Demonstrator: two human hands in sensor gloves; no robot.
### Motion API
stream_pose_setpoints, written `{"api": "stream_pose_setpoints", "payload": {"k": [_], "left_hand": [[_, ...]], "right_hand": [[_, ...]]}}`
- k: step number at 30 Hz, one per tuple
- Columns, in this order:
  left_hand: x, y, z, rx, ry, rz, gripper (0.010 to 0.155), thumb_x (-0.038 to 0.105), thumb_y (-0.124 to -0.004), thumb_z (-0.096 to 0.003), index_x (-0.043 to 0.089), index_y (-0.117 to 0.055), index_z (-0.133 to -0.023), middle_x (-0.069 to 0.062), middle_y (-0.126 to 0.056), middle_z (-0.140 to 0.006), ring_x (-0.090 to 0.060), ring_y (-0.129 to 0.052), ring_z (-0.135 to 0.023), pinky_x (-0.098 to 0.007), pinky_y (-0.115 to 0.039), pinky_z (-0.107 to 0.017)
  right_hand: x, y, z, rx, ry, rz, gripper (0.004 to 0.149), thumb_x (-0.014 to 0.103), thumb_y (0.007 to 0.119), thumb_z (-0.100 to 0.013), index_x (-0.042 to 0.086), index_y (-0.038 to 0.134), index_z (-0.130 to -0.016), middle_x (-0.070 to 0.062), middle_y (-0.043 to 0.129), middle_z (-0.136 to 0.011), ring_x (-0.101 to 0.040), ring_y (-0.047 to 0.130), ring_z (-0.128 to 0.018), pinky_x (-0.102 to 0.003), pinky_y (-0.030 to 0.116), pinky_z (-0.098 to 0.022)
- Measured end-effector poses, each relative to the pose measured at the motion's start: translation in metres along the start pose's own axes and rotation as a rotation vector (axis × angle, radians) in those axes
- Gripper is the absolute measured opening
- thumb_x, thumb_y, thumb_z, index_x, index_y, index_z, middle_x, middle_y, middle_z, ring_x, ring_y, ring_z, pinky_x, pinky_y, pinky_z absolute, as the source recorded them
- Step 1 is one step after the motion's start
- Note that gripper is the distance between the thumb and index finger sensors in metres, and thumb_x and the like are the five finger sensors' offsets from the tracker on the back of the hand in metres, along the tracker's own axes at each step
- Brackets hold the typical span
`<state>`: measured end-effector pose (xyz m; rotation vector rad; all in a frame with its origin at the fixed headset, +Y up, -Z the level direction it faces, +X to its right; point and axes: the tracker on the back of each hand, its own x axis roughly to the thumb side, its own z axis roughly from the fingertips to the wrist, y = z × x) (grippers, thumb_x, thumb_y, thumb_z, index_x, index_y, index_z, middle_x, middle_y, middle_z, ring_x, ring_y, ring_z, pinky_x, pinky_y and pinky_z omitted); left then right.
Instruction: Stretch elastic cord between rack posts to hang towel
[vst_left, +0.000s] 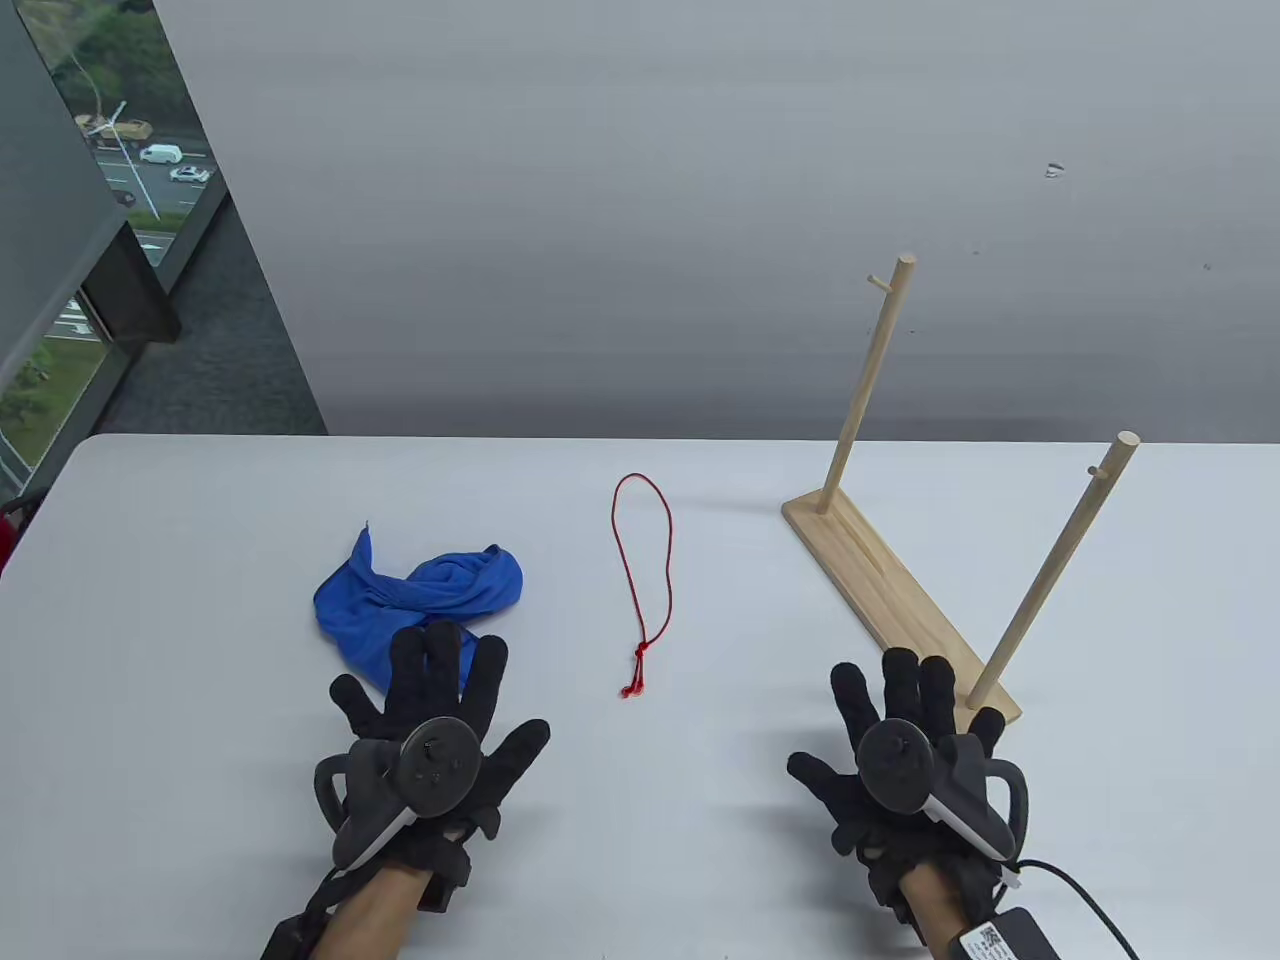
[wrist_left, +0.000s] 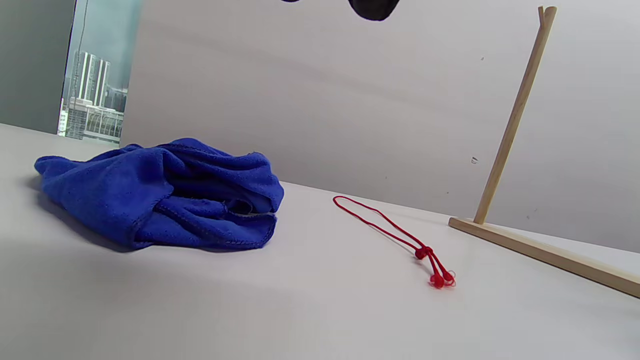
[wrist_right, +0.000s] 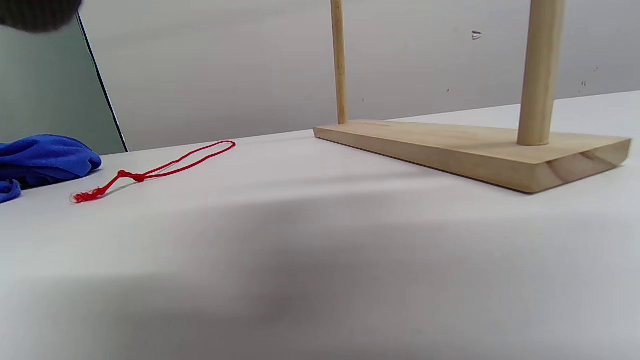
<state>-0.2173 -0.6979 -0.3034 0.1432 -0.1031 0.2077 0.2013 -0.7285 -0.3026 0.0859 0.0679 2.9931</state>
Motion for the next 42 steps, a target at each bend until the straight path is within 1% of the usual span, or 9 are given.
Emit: {"api": "stream_pose_setpoints", "payload": {"k": [3, 8, 15, 21, 26, 33, 36, 40, 42], "left_hand": [[-0.003, -0.001, 0.000, 0.000, 0.006, -0.031, 0.093, 0.090, -0.049, -0.0357, 0.040, -0.047, -0.113, -0.007, -0.033, -0.126, -0.042, -0.027, -0.118, -0.078, -0.014, -0.063], [-0.005, 0.003, 0.001, 0.016, 0.006, -0.008, 0.096, 0.094, -0.046, -0.0324, 0.042, -0.044, -0.114, -0.006, -0.028, -0.127, -0.042, -0.019, -0.118, -0.081, -0.012, -0.061], [-0.008, 0.003, 0.001, -0.008, 0.028, -0.003, 0.098, 0.096, -0.044, -0.0306, 0.044, -0.043, -0.113, -0.005, -0.024, -0.127, -0.042, -0.012, -0.117, -0.083, -0.011, -0.058], [-0.012, 0.005, 0.000, -0.018, 0.044, 0.029, 0.097, 0.097, -0.044, -0.0294, 0.047, -0.043, -0.112, -0.005, -0.021, -0.126, -0.044, -0.010, -0.116, -0.085, -0.012, -0.056], [-0.013, 0.003, 0.000, 0.011, 0.039, 0.017, 0.096, 0.096, -0.044, -0.0304, 0.046, -0.043, -0.112, -0.005, -0.022, -0.126, -0.042, -0.013, -0.117, -0.083, -0.013, -0.059], [-0.016, 0.002, -0.001, 0.012, 0.053, 0.032, 0.093, 0.094, -0.046, -0.0327, 0.045, -0.044, -0.112, -0.006, -0.025, -0.125, -0.041, -0.016, -0.117, -0.081, -0.014, -0.061], [-0.016, 0.004, 0.000, 0.023, 0.056, 0.037, 0.092, 0.092, -0.048, -0.0337, 0.044, -0.044, -0.112, -0.006, -0.025, -0.125, -0.040, -0.016, -0.117, -0.080, -0.015, -0.062], [-0.016, 0.004, 0.001, 0.032, 0.055, 0.041, 0.090, 0.091, -0.050, -0.0351, 0.044, -0.044, -0.112, -0.006, -0.026, -0.125, -0.041, -0.018, -0.117, -0.080, -0.016, -0.062], [-0.016, 0.003, 0.001, 0.032, 0.054, 0.045, 0.089, 0.090, -0.051, -0.0358, 0.044, -0.045, -0.112, -0.007, -0.026, -0.125, -0.040, -0.019, -0.117, -0.080, -0.016, -0.063]], "right_hand": [[-0.001, -0.001, 0.000, -0.008, 0.004, -0.006, 0.087, 0.082, 0.057, -0.041, 0.043, 0.006, -0.101, -0.004, -0.018, -0.102, -0.043, -0.008, -0.100, -0.078, 0.003, -0.053], [-0.001, -0.004, 0.002, -0.028, 0.002, 0.012, 0.086, 0.083, 0.057, -0.041, 0.045, 0.007, -0.100, -0.003, -0.018, -0.102, -0.043, -0.008, -0.100, -0.078, 0.003, -0.052], [0.002, -0.002, 0.002, -0.016, 0.006, 0.018, 0.084, 0.083, 0.057, -0.041, 0.048, 0.008, -0.100, -0.002, -0.020, -0.101, -0.043, -0.010, -0.099, -0.079, 0.002, -0.051], [0.001, -0.003, 0.002, -0.023, 0.011, 0.017, 0.082, 0.083, 0.057, -0.040, 0.050, 0.009, -0.099, -0.002, -0.020, -0.101, -0.044, -0.009, -0.100, -0.079, 0.004, -0.051], [-0.001, -0.006, 0.004, -0.053, 0.006, -0.023, 0.083, 0.083, 0.057, -0.040, 0.048, 0.010, -0.100, -0.003, -0.018, -0.102, -0.044, -0.005, -0.101, -0.080, 0.007, -0.051], [-0.005, -0.012, 0.007, -0.140, -0.002, -0.097, 0.084, 0.080, 0.059, -0.041, 0.040, 0.019, -0.104, -0.008, -0.008, -0.106, -0.045, 0.007, -0.104, -0.081, 0.013, -0.054], [-0.007, -0.015, 0.009, -0.196, -0.009, -0.135, 0.084, 0.078, 0.061, -0.041, 0.037, 0.025, -0.104, -0.010, 0.000, -0.108, -0.044, 0.016, -0.105, -0.081, 0.017, -0.056], [-0.014, -0.023, 0.011, -0.295, 0.004, -0.160, 0.082, 0.076, 0.064, -0.042, 0.034, 0.030, -0.104, -0.013, 0.012, -0.109, -0.044, 0.030, -0.104, -0.081, 0.027, -0.058], [-0.018, -0.026, 0.012, -0.324, 0.007, -0.182, 0.082, 0.074, 0.065, -0.042, 0.033, 0.031, -0.104, -0.014, 0.017, -0.109, -0.043, 0.037, -0.103, -0.080, 0.035, -0.059]]}}
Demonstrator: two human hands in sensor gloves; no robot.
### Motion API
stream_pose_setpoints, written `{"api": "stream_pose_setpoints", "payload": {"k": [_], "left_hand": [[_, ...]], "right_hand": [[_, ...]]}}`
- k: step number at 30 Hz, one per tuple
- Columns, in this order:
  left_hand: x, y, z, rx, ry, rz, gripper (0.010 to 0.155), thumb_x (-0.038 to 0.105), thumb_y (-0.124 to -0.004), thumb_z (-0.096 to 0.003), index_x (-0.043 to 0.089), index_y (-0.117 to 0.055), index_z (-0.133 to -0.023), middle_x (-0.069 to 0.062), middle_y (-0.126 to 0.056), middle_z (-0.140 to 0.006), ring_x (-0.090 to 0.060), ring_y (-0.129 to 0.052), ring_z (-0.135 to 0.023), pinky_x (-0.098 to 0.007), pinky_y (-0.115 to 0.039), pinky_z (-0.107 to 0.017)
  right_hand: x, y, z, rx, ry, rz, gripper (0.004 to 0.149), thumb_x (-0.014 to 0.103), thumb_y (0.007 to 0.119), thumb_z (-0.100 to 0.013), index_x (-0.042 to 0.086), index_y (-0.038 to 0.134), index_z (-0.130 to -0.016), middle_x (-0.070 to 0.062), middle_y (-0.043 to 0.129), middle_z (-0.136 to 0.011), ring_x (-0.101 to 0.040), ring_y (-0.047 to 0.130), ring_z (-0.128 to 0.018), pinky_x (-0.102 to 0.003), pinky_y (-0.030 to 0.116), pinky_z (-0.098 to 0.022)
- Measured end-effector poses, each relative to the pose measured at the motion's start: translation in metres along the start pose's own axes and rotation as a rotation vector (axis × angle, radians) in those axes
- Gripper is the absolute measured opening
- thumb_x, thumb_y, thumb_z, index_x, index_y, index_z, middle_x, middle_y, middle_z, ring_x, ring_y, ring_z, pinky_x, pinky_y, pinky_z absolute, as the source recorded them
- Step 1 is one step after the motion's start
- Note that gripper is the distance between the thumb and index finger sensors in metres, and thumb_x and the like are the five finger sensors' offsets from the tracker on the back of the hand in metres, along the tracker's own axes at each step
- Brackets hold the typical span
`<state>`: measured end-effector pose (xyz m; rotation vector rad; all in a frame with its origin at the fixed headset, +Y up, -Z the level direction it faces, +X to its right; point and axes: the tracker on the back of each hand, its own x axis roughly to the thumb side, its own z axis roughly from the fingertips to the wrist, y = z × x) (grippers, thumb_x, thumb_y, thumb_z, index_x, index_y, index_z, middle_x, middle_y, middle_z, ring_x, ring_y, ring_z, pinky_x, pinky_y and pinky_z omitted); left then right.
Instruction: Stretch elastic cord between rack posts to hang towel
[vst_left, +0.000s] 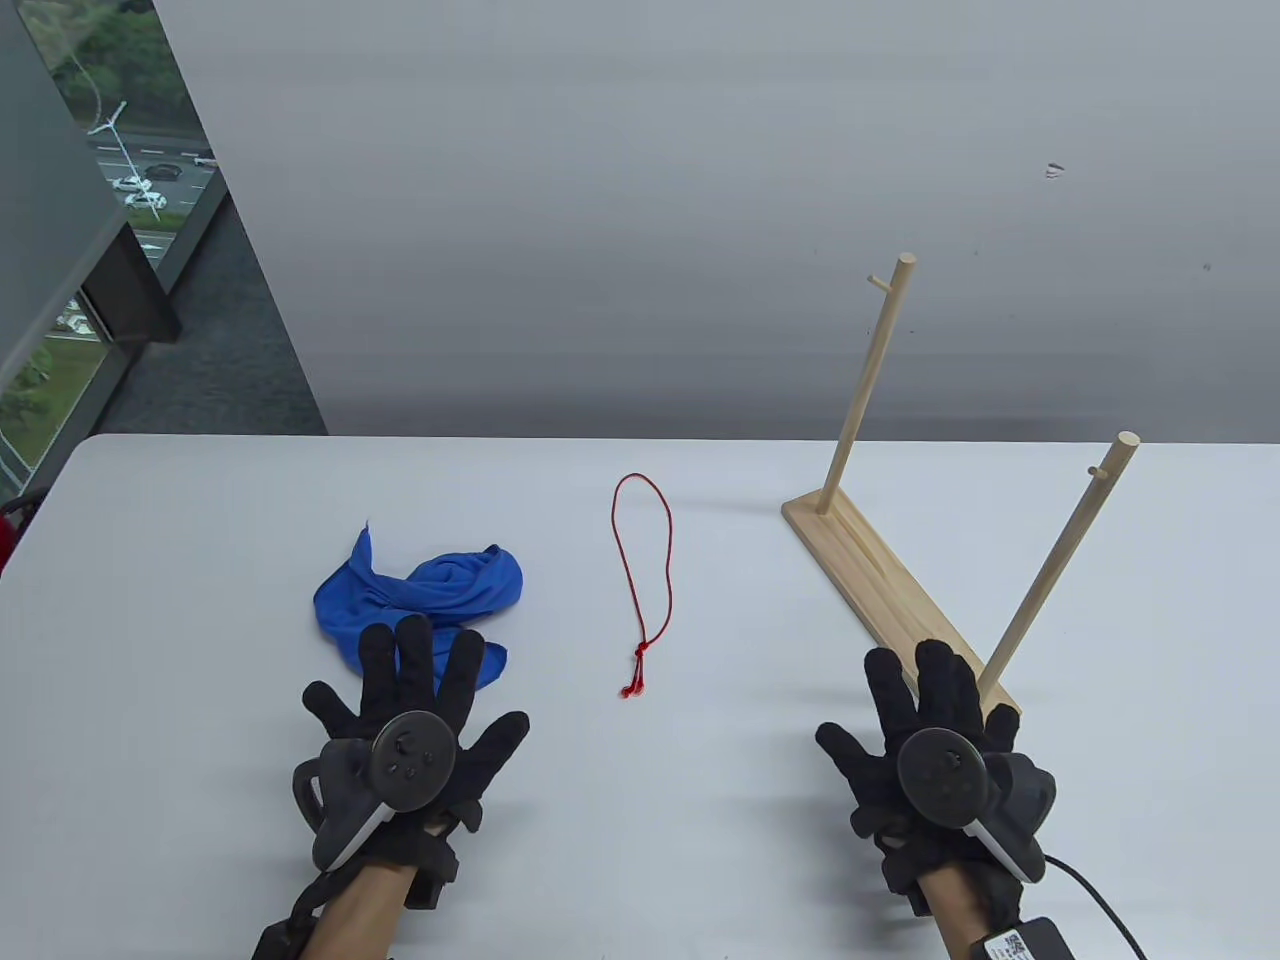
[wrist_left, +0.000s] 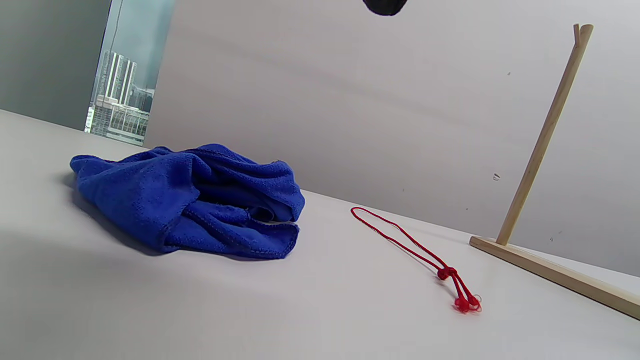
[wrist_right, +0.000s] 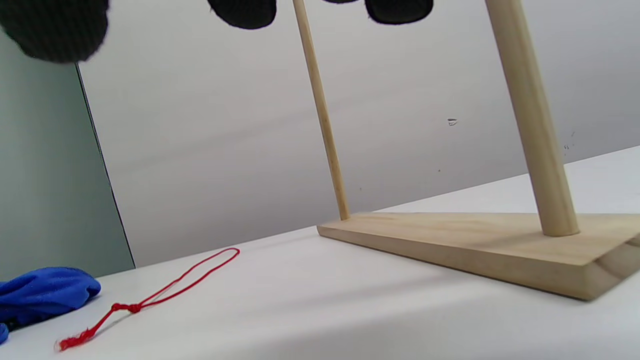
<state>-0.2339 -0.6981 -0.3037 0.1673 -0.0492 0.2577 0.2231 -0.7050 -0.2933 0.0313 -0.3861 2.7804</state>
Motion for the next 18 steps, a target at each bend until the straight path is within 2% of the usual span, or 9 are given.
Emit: {"api": "stream_pose_setpoints", "payload": {"k": [7, 18], "left_hand": [[0.001, -0.001, 0.000, -0.010, -0.009, 0.006, 0.087, 0.087, -0.054, -0.0374, 0.043, -0.045, -0.112, -0.007, -0.027, -0.124, -0.040, -0.021, -0.117, -0.079, -0.017, -0.064], [0.002, -0.002, 0.000, -0.021, -0.018, 0.025, 0.086, 0.086, -0.055, -0.0379, 0.042, -0.047, -0.111, -0.008, -0.029, -0.124, -0.040, -0.023, -0.117, -0.079, -0.019, -0.064]], "right_hand": [[-0.014, -0.013, -0.004, -0.090, 0.055, -0.042, 0.080, 0.069, 0.070, -0.043, 0.030, 0.036, -0.103, -0.018, 0.035, -0.106, -0.041, 0.062, -0.093, -0.071, 0.060, -0.056], [-0.051, -0.030, -0.003, -0.198, 0.224, -0.141, 0.081, 0.063, 0.078, -0.042, 0.022, 0.040, -0.101, -0.018, 0.061, -0.094, -0.035, 0.087, -0.069, -0.055, 0.083, -0.039]]}}
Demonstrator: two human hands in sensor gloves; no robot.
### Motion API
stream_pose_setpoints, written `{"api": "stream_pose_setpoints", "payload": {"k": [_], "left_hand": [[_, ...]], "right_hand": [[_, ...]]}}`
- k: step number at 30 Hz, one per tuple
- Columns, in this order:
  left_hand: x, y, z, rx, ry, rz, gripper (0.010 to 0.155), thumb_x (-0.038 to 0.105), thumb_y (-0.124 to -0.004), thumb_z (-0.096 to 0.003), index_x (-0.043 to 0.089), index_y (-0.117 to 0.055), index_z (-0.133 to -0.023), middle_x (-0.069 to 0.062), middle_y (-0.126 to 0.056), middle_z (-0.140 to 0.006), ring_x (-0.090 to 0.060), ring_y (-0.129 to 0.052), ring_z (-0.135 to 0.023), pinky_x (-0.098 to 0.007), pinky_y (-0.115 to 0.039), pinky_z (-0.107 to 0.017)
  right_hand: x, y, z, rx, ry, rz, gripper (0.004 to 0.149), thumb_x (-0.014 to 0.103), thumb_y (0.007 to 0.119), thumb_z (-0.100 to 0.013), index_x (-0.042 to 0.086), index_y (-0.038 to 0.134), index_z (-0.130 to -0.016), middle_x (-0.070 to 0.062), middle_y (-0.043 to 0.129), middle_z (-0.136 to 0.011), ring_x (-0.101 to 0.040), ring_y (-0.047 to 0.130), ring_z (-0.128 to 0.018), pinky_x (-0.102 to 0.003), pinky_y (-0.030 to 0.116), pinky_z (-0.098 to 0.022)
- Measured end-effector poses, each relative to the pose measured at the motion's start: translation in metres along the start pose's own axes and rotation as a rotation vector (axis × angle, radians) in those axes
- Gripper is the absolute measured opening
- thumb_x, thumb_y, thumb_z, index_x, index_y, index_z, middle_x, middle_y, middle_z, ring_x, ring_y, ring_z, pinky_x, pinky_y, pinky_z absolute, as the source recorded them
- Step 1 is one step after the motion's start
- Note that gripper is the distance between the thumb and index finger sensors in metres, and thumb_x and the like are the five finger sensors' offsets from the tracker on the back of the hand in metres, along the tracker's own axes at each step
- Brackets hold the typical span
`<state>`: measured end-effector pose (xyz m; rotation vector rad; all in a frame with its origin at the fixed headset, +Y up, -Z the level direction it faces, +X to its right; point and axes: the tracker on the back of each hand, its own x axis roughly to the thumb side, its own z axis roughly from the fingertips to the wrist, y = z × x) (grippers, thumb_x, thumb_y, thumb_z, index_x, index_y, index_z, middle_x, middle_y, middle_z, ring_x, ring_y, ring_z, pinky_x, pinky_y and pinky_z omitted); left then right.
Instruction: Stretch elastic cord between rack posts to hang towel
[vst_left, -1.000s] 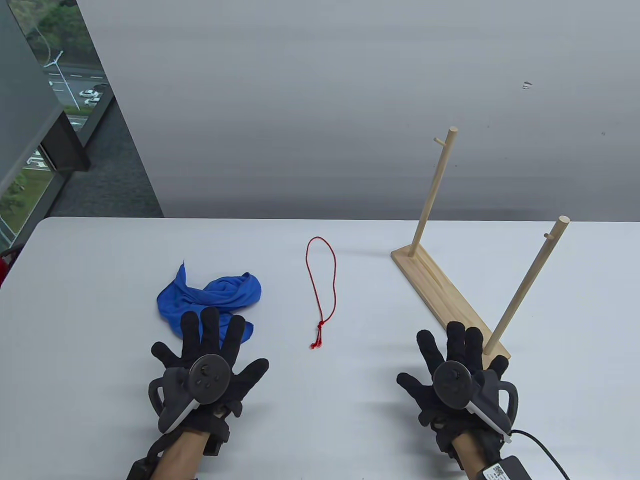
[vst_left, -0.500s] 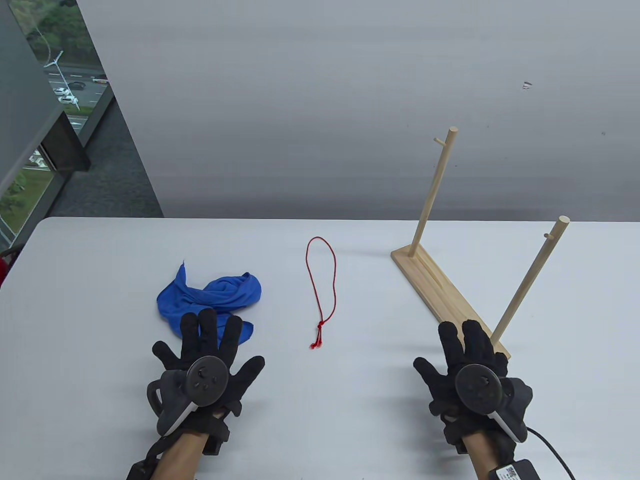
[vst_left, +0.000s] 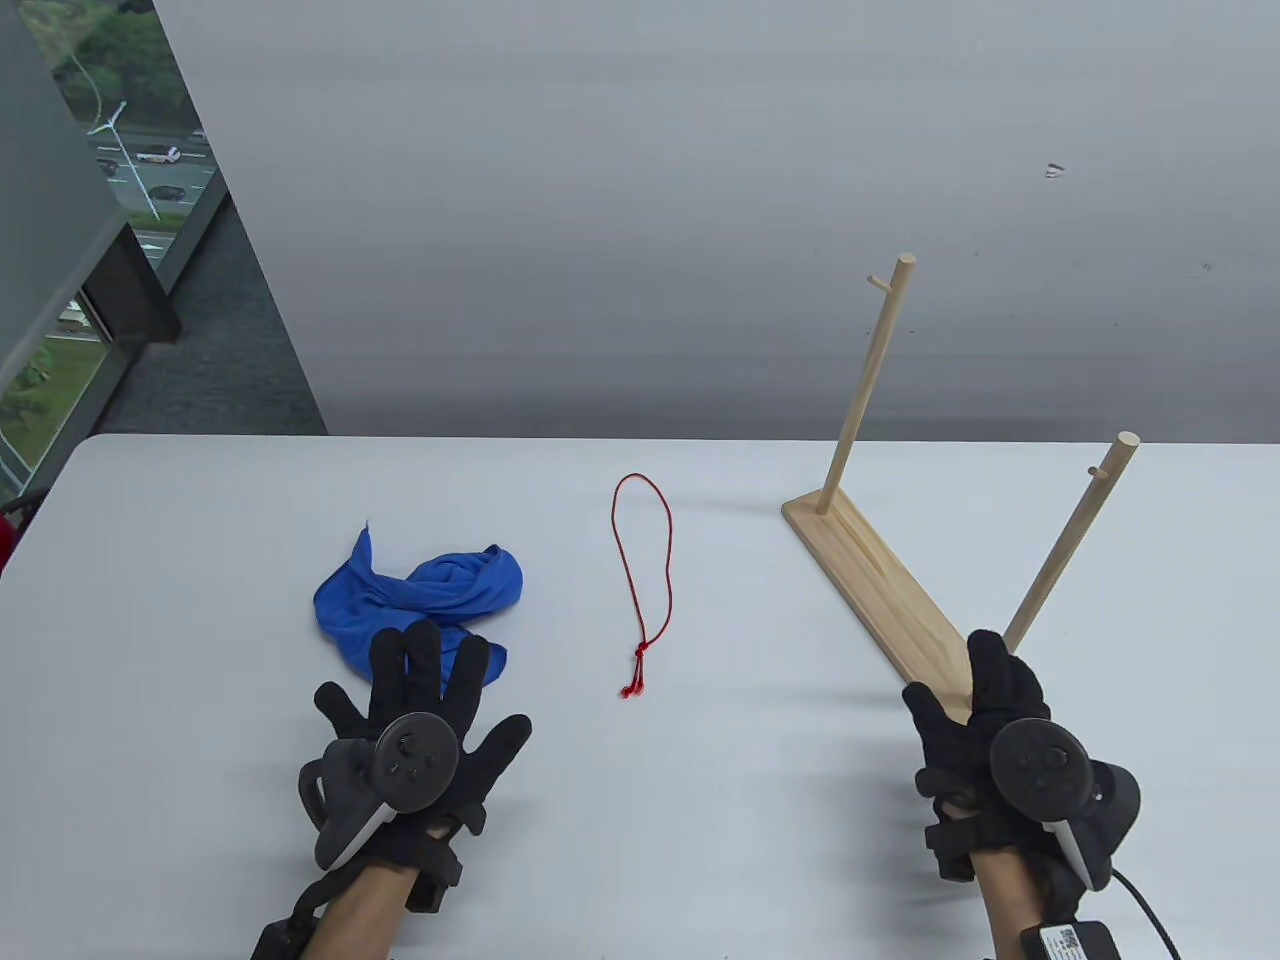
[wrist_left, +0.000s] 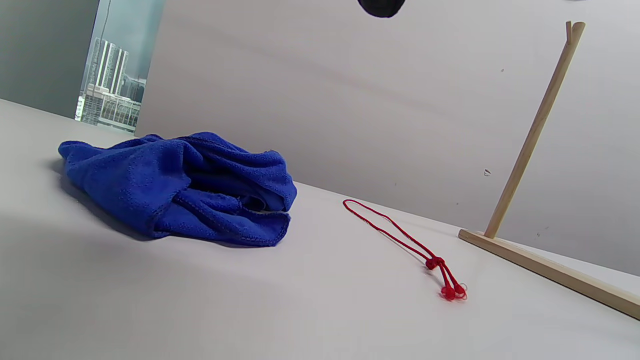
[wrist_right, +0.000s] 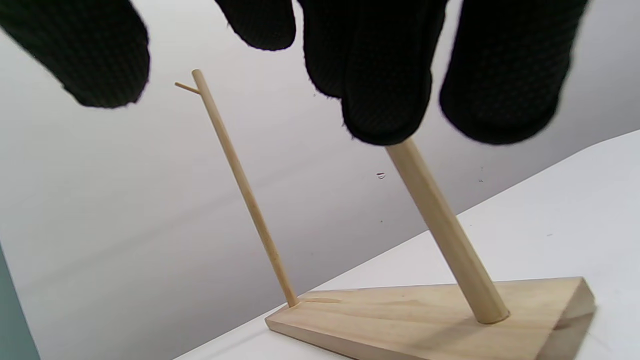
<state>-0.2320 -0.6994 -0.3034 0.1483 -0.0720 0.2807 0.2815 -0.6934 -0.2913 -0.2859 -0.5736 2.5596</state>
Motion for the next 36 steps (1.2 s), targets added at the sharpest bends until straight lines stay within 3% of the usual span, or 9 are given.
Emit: {"api": "stream_pose_setpoints", "payload": {"k": [5, 13, 27, 36], "left_hand": [[-0.001, 0.000, 0.000, 0.000, 0.005, 0.002, 0.085, 0.085, -0.057, -0.0386, 0.042, -0.047, -0.111, -0.007, -0.030, -0.124, -0.040, -0.024, -0.117, -0.079, -0.020, -0.064], [-0.002, 0.000, 0.001, -0.011, 0.015, 0.010, 0.085, 0.084, -0.058, -0.0393, 0.041, -0.047, -0.111, -0.008, -0.030, -0.124, -0.040, -0.025, -0.117, -0.079, -0.020, -0.065], [-0.008, -0.001, -0.001, -0.025, 0.038, 0.018, 0.085, 0.084, -0.059, -0.0393, 0.041, -0.048, -0.111, -0.008, -0.031, -0.124, -0.040, -0.026, -0.117, -0.079, -0.020, -0.065], [-0.007, -0.002, -0.001, -0.019, 0.031, 0.007, 0.084, 0.083, -0.060, -0.0393, 0.041, -0.048, -0.111, -0.008, -0.031, -0.124, -0.040, -0.026, -0.117, -0.079, -0.020, -0.065]], "right_hand": [[-0.016, 0.001, -0.007, -0.013, 0.102, -0.063, 0.087, 0.061, 0.080, -0.041, 0.011, 0.037, -0.099, -0.017, 0.065, -0.089, -0.033, 0.093, -0.062, -0.047, 0.089, -0.031], [-0.035, 0.011, -0.019, 0.057, 0.247, -0.065, 0.090, 0.064, 0.078, -0.042, 0.010, 0.036, -0.099, -0.015, 0.069, -0.087, -0.026, 0.099, -0.050, -0.035, 0.092, -0.021], [-0.058, 0.016, -0.043, 0.277, 0.445, -0.058, 0.089, 0.065, 0.079, -0.041, 0.011, 0.040, -0.100, -0.014, 0.074, -0.084, -0.023, 0.100, -0.045, -0.032, 0.091, -0.020], [-0.053, 0.032, -0.056, 0.320, 0.499, -0.068, 0.085, 0.063, 0.080, -0.041, 0.011, 0.046, -0.099, -0.012, 0.081, -0.076, -0.020, 0.101, -0.040, -0.029, 0.090, -0.017]]}}
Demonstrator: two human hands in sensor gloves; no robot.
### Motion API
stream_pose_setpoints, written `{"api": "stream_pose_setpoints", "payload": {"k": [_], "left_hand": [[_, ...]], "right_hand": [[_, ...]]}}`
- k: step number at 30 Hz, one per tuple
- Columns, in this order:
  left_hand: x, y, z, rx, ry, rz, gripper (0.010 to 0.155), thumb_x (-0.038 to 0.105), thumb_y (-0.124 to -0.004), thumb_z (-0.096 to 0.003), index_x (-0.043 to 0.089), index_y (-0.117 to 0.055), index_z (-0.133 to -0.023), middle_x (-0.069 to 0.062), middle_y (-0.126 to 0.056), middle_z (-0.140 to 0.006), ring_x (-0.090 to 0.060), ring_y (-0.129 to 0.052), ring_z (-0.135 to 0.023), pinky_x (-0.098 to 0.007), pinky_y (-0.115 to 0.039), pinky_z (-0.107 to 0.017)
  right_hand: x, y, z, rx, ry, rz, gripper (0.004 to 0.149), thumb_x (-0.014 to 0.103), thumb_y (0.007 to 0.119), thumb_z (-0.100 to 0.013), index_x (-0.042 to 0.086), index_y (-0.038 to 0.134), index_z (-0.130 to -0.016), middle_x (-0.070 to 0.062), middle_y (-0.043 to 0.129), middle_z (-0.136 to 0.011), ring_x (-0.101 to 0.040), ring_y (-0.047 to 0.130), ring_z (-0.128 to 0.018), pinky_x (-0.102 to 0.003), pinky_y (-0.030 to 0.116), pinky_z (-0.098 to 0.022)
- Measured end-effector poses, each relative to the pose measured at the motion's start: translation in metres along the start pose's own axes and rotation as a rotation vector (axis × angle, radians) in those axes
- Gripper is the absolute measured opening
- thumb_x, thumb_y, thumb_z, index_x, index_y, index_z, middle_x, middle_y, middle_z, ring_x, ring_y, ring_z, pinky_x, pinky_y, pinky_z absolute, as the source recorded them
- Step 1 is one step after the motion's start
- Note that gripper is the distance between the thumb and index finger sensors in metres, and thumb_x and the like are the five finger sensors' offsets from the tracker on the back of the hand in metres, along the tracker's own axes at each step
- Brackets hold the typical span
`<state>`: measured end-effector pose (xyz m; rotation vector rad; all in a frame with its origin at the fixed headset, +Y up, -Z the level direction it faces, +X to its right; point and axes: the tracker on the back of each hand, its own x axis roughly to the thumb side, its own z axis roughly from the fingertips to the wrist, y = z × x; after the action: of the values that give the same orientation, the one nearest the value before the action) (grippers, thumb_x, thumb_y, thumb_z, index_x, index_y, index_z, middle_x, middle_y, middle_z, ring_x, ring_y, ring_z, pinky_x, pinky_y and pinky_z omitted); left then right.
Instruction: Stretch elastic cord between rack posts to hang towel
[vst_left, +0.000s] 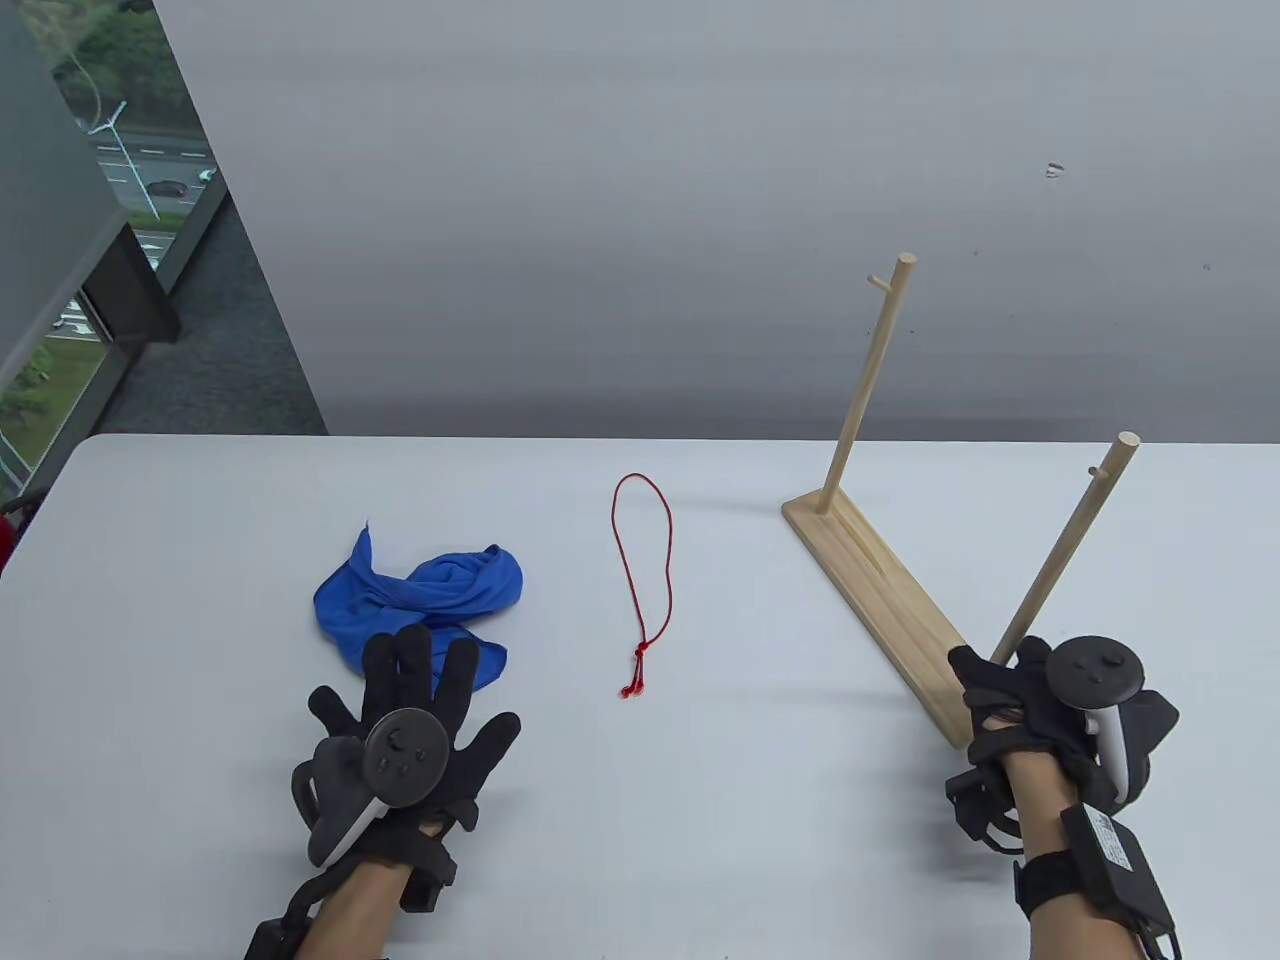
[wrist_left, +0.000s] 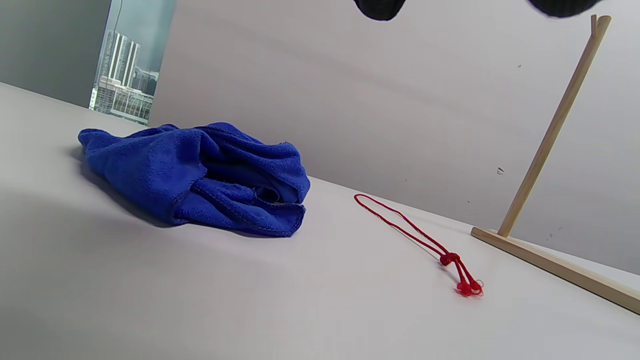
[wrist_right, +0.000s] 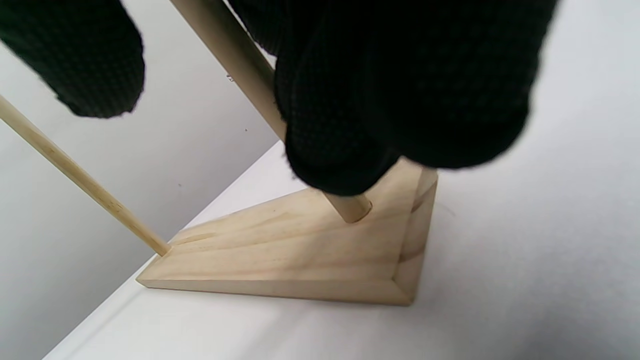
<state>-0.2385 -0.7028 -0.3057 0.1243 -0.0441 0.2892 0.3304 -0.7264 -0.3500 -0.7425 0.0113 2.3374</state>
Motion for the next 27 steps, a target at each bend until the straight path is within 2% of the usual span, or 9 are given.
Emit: {"api": "stream_pose_setpoints", "payload": {"k": [7, 13, 21, 27], "left_hand": [[-0.002, -0.001, -0.001, 0.002, 0.006, -0.002, 0.083, 0.083, -0.060, -0.0398, 0.041, -0.048, -0.111, -0.008, -0.031, -0.124, -0.040, -0.027, -0.117, -0.079, -0.021, -0.065], [-0.003, -0.001, -0.001, 0.004, 0.012, -0.009, 0.084, 0.083, -0.060, -0.0395, 0.041, -0.049, -0.111, -0.008, -0.032, -0.123, -0.040, -0.028, -0.117, -0.079, -0.021, -0.065], [-0.005, -0.001, -0.001, 0.003, 0.029, -0.018, 0.084, 0.083, -0.060, -0.0390, 0.041, -0.048, -0.111, -0.008, -0.032, -0.123, -0.040, -0.027, -0.117, -0.079, -0.021, -0.065], [-0.008, 0.000, -0.001, -0.021, 0.044, -0.029, 0.091, 0.090, -0.054, -0.0350, 0.042, -0.045, -0.112, -0.006, -0.026, -0.125, -0.041, -0.020, -0.117, -0.081, -0.015, -0.061]], "right_hand": [[-0.013, 0.013, -0.009, 0.009, 0.081, -0.062, 0.069, 0.057, 0.079, -0.043, 0.012, 0.061, -0.093, -0.009, 0.091, -0.062, -0.017, 0.103, -0.029, -0.028, 0.089, -0.012], [-0.019, 0.020, -0.018, 0.003, 0.120, -0.046, 0.061, 0.055, 0.076, -0.044, 0.012, 0.070, -0.088, -0.010, 0.094, -0.059, -0.017, 0.103, -0.026, -0.028, 0.089, -0.010], [-0.019, 0.028, -0.025, -0.047, 0.136, 0.000, 0.061, 0.055, 0.076, -0.044, 0.007, 0.078, -0.080, -0.010, 0.099, -0.050, -0.014, 0.104, -0.016, -0.026, 0.089, -0.004], [-0.017, 0.030, -0.028, -0.068, 0.126, -0.013, 0.058, 0.050, 0.076, -0.045, 0.002, 0.079, -0.076, -0.012, 0.101, -0.045, -0.013, 0.106, -0.013, -0.025, 0.089, -0.002]]}}
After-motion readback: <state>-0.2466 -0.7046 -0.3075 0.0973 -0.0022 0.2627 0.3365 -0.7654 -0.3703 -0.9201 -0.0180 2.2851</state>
